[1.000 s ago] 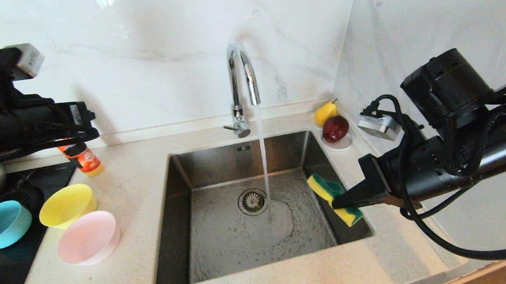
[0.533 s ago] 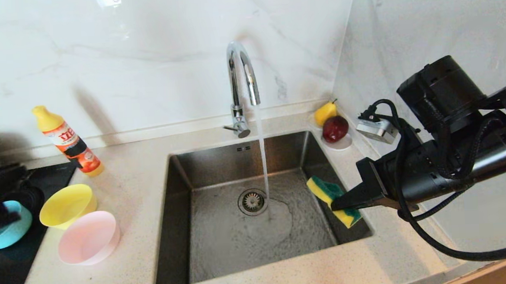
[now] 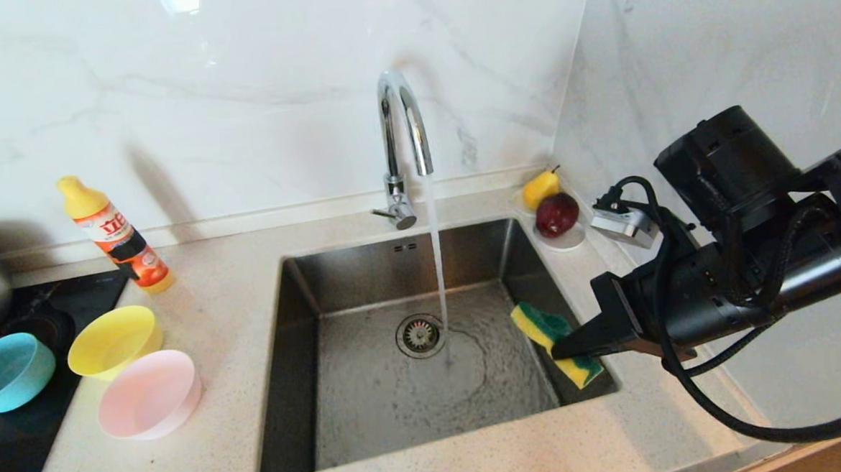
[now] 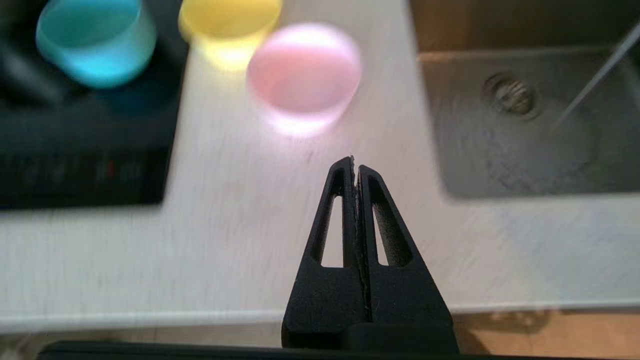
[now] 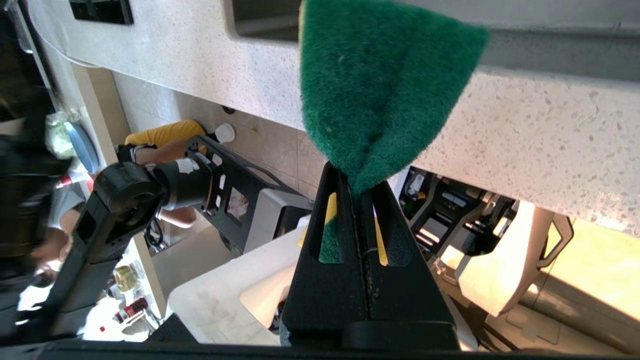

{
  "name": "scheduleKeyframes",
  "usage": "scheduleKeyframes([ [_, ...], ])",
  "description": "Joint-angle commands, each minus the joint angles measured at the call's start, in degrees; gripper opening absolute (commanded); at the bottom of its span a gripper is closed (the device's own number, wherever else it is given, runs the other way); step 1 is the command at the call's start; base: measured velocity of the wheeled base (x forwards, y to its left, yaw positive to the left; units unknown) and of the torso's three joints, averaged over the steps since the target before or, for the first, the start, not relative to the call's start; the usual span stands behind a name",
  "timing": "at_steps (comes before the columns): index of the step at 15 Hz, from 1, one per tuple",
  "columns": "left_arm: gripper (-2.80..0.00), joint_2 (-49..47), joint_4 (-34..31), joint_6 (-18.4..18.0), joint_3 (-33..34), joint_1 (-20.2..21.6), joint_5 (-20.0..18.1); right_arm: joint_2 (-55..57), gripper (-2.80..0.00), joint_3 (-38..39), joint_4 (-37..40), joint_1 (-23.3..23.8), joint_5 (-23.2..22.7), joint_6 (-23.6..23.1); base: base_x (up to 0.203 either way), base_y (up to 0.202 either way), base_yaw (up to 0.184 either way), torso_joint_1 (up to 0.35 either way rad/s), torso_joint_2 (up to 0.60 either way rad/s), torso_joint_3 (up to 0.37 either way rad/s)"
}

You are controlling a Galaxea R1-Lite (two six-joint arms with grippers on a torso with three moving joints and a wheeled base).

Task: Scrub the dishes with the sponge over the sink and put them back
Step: Put down the sponge

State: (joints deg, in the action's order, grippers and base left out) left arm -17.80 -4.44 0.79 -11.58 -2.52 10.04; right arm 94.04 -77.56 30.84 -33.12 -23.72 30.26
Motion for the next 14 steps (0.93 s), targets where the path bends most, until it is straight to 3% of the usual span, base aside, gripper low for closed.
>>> scheduleKeyframes([
  [1,-2.8,8.3,-1.3,0.3,3.5,1.5,0.5,0.3,-2.8,0.7,0.1,0.0,-0.1,0.2,0.0,0.0,0.0,0.0,0.0,0.0],
  [4,-2.8,15.5,-6.6,-0.7,4.9,2.0,-0.9,-0.4,-2.8,1.3,0.2,0.0,-0.2,0.1,0.0,0.0,0.0,0.0,0.0,0.0],
  [6,-2.8,17.9,-10.6,-1.1,5.3,2.1,-6.6,-0.1,-2.8,1.9,0.1,0.0,-0.1,0.0,0.0,0.0,0.0,0.0,0.0,0.0],
  [11,-2.8,17.9,-10.8,-1.6,5.8,2.2,-8.8,-1.4,-2.8,1.7,0.1,-1.0,0.5,-0.3,0.0,0.0,0.0,0.0,0.0,0.0],
  [14,-2.8,17.9,-10.7,-1.6,5.8,2.2,-8.9,-1.2,-2.8,2.0,0.6,-1.5,8.1,-3.4,0.0,0.0,0.0,0.0,0.0,0.0],
])
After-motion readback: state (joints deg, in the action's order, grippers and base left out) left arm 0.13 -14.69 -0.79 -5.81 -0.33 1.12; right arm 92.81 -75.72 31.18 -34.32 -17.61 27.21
